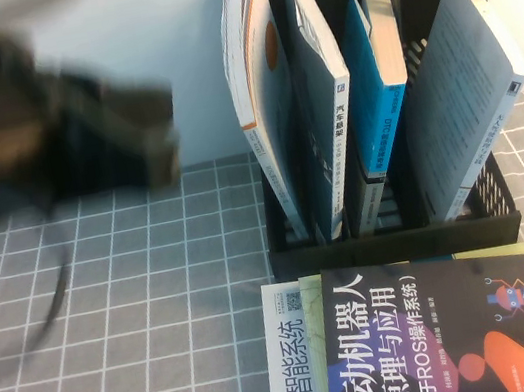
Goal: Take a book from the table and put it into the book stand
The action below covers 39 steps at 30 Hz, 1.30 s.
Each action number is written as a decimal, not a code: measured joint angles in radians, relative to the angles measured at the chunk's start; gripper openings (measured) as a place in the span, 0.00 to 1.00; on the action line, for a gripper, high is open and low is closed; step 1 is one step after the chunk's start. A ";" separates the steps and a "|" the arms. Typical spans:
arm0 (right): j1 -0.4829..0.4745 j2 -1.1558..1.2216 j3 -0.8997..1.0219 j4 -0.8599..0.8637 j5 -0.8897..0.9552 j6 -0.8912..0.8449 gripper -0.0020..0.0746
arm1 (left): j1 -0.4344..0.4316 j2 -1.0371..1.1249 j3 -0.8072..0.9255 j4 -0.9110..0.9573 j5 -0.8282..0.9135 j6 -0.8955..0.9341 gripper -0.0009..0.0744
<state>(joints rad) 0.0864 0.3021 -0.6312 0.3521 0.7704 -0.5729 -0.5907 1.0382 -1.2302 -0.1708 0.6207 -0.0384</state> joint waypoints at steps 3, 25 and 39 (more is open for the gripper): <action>0.000 -0.059 0.002 -0.002 0.002 0.000 0.02 | 0.000 -0.122 0.195 -0.126 -0.095 0.062 0.01; 0.000 -0.180 0.247 0.002 0.000 0.000 0.02 | 0.000 -0.538 0.863 -0.426 -0.339 0.326 0.01; 0.000 -0.180 0.250 0.004 0.000 0.000 0.02 | 0.010 -0.573 0.949 -0.427 -0.210 0.326 0.01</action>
<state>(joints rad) 0.0864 0.1225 -0.3810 0.3558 0.7702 -0.5729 -0.5809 0.4649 -0.2808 -0.5977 0.4106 0.2875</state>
